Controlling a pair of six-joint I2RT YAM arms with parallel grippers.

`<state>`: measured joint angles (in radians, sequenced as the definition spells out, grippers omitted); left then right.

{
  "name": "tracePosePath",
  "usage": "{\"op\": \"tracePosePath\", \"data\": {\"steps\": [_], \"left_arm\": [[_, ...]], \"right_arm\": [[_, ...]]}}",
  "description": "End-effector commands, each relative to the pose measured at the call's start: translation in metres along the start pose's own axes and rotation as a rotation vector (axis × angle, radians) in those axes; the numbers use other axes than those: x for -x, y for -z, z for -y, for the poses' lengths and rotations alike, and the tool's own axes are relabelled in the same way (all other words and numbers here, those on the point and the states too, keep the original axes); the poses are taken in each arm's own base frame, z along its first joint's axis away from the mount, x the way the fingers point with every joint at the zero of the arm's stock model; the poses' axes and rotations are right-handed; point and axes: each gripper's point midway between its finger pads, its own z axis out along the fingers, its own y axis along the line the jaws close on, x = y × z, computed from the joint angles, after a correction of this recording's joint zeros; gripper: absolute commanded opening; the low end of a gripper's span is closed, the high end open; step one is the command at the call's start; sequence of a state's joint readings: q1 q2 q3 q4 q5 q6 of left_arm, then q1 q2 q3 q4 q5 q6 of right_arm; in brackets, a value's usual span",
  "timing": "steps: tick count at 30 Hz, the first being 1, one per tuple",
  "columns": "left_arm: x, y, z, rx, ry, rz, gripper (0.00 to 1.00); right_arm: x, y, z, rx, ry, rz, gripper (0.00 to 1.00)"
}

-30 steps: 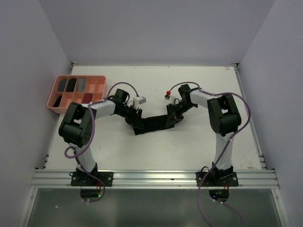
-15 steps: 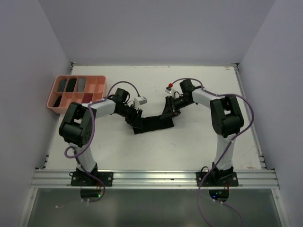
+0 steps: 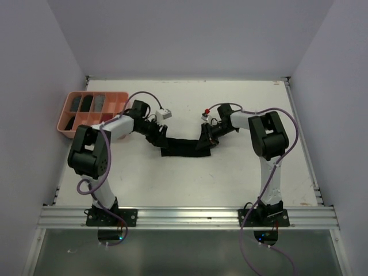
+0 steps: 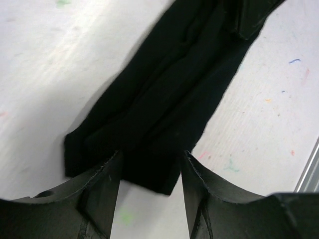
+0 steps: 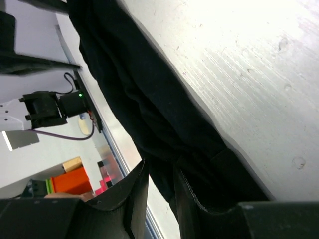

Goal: Roll the underwear
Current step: Fold the underwear

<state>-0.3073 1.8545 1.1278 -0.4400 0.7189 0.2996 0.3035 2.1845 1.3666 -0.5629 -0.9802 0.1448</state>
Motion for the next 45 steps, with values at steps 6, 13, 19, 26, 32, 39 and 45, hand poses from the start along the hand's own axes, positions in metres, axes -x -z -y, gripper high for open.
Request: {"op": "tracePosePath", "data": {"steps": [6,13,19,26,32,39,45], "left_arm": [[-0.005,0.071,-0.011,0.151,0.012,0.085,0.56],[-0.036,0.040,0.005,0.059,0.112,0.065,0.56],[-0.026,0.020,0.008,-0.002,0.131,0.094,0.56],[-0.021,0.002,0.017,-0.078,0.110,0.090,0.54],[-0.020,-0.002,0.008,-0.044,0.129,0.069,0.17],[-0.023,0.019,-0.032,0.106,0.098,0.032,0.00],[-0.023,0.020,-0.043,0.132,0.072,-0.008,0.12]], "right_arm": [[-0.018,-0.007,0.054,-0.136,-0.146,0.050,0.32],[-0.019,-0.011,0.058,-0.107,-0.200,0.051,0.34],[-0.023,-0.011,0.062,-0.115,-0.211,0.037,0.34],[-0.025,-0.013,0.069,-0.126,-0.222,0.021,0.35],[-0.032,-0.011,0.077,-0.157,-0.230,0.006,0.36],[-0.040,-0.001,0.091,-0.197,-0.270,0.015,0.33],[-0.044,0.000,0.085,-0.173,-0.252,0.003,0.33]]}}
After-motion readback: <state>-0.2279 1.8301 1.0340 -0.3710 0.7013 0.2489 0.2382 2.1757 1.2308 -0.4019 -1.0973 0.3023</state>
